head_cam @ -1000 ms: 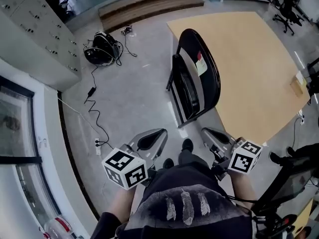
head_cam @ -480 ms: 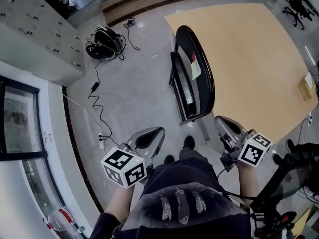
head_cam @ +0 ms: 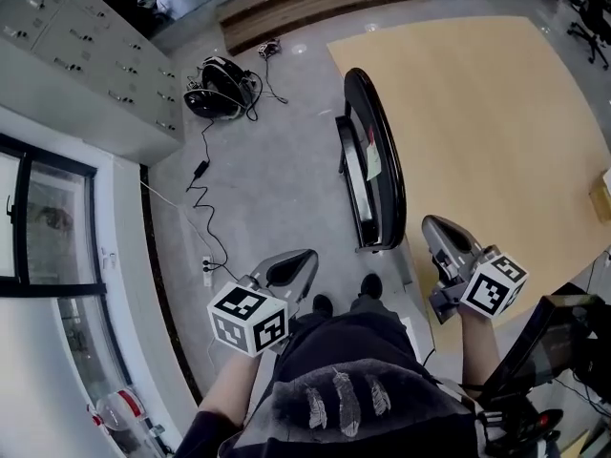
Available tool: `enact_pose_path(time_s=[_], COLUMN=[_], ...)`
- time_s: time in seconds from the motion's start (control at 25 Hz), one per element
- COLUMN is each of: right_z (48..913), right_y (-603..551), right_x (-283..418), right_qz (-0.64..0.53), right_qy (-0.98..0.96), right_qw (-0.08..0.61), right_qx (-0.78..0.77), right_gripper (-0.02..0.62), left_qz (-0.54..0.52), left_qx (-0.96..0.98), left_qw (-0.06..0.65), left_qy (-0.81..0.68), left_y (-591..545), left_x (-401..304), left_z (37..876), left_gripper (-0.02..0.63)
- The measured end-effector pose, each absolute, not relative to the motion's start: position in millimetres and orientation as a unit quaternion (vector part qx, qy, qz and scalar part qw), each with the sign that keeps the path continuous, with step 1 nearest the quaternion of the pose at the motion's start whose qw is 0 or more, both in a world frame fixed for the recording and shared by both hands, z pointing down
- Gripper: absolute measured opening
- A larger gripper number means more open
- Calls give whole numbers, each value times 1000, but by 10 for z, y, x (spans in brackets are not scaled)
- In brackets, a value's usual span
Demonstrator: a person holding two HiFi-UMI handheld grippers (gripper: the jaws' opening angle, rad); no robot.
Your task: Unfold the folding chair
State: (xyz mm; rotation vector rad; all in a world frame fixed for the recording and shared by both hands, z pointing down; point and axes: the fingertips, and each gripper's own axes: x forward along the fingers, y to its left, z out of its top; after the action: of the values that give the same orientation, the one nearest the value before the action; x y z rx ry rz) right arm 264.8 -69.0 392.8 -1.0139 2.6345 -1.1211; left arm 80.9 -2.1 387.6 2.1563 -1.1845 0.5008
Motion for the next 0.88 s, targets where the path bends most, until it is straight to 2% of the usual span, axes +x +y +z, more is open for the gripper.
enact_pose_path(time_s=[0.08, 0.28, 0.48, 0.68, 0.88], right_z=[3978, 3931, 3767, 3692, 3661], right_y=[-734, -885, -1062, -1243, -1626], right_x=[2686, 2605, 2455, 2234, 2079], right_qz=[-370, -368, -336, -282, -233], right_qy=[866, 869, 879, 892, 879], right_qw=[53, 46, 26, -56, -169], right_qx=[-331, -328, -337, -350, -381], right_gripper=[-3, 150, 203, 229, 235], left_qz=[194, 196, 194, 182, 199], left_qx=[822, 830, 841, 851, 853], left_qw=[302, 297, 294, 291, 284], left_qy=[-443, -430, -410, -397, -390], left_y=[-111, -249, -344, -429, -501], left_x=[922, 988, 931, 694, 388], left_z=[3915, 3994, 4067, 4066, 4171], left_gripper=[2, 2, 2, 2, 2])
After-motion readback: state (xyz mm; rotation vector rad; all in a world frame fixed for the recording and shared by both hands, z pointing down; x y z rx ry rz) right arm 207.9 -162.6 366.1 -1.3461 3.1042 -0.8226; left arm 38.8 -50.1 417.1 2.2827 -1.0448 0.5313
